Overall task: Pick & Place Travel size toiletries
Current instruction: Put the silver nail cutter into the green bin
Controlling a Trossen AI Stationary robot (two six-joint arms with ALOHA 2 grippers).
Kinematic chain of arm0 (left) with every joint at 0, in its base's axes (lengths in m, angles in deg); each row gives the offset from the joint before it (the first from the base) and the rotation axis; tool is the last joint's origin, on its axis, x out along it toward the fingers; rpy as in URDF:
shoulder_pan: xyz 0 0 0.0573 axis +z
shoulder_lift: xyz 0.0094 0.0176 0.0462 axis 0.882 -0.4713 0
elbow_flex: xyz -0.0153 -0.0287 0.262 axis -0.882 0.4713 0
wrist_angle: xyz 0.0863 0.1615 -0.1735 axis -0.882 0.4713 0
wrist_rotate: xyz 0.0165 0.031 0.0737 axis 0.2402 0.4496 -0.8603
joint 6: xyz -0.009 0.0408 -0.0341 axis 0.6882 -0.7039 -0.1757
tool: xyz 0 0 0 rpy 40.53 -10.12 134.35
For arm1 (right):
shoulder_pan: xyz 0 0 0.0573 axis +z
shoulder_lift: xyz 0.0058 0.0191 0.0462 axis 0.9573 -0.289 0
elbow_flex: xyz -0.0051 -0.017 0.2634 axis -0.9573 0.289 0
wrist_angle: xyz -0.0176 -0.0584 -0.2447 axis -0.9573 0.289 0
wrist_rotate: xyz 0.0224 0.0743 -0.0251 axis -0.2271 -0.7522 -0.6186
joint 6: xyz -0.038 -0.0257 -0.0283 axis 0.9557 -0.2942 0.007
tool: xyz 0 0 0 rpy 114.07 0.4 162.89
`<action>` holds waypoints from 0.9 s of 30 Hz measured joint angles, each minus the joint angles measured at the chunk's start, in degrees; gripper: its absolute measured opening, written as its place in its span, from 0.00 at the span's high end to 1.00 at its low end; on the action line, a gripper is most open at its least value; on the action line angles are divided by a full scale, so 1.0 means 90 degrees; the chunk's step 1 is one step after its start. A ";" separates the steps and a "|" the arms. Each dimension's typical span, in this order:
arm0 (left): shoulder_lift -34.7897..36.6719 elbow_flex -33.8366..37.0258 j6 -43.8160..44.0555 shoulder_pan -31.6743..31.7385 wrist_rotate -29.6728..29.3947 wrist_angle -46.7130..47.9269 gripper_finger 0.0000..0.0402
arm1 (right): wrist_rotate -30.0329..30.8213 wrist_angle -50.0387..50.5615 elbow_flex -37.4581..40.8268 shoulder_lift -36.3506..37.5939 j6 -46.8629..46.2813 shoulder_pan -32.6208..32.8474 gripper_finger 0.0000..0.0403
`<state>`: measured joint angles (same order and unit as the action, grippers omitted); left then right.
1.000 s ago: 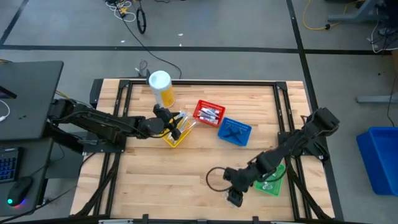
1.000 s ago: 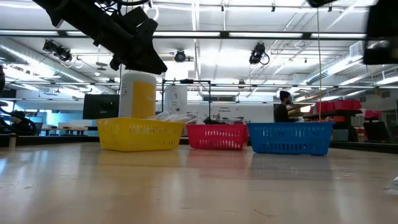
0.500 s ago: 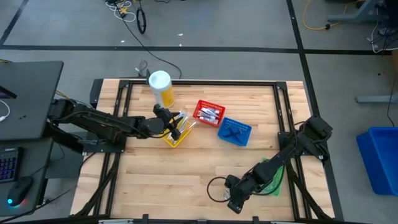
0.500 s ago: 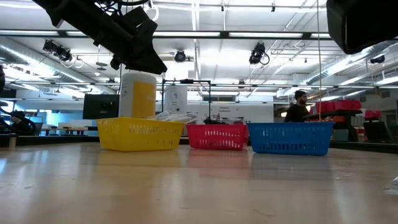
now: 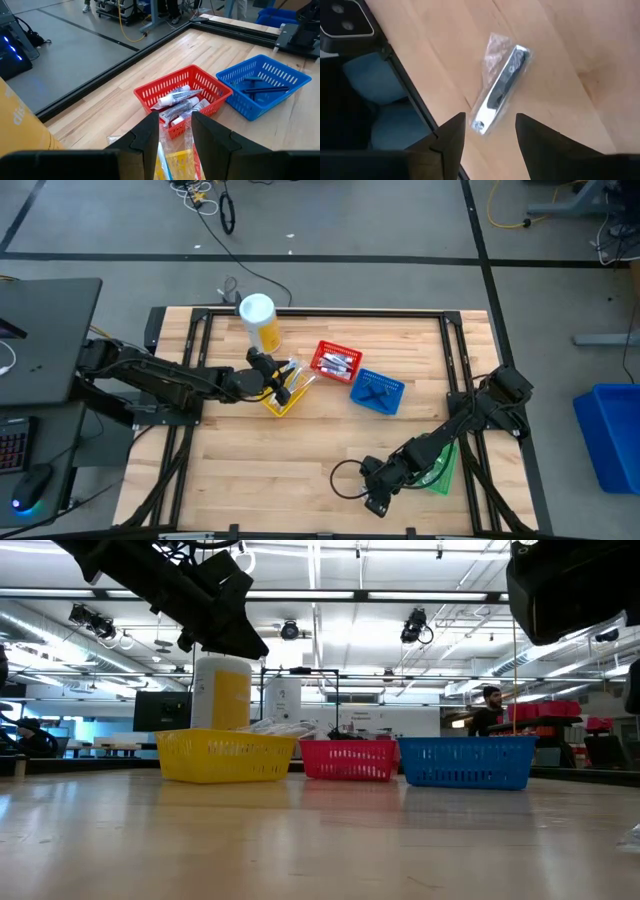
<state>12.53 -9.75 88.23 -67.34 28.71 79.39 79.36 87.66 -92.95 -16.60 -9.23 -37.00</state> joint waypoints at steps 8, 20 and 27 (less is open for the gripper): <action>0.0001 0.0000 -0.0002 -0.0002 0.0000 0.0034 0.70 | -0.0381 -0.0112 -0.0042 -0.0373 -0.0124 -0.0010 0.55; 0.0001 0.0000 -0.0107 -0.0002 0.0013 0.0046 0.70 | -0.0504 -0.0054 -0.0054 -0.0600 0.0068 -0.0128 0.57; 0.0001 0.0000 -0.0100 -0.0002 0.0022 0.0046 0.70 | -0.0695 0.0227 -0.0062 -0.0613 0.0807 -0.0437 0.68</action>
<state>12.54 -9.75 87.33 -67.36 28.91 79.81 73.10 89.71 -93.51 -22.12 -1.97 -40.93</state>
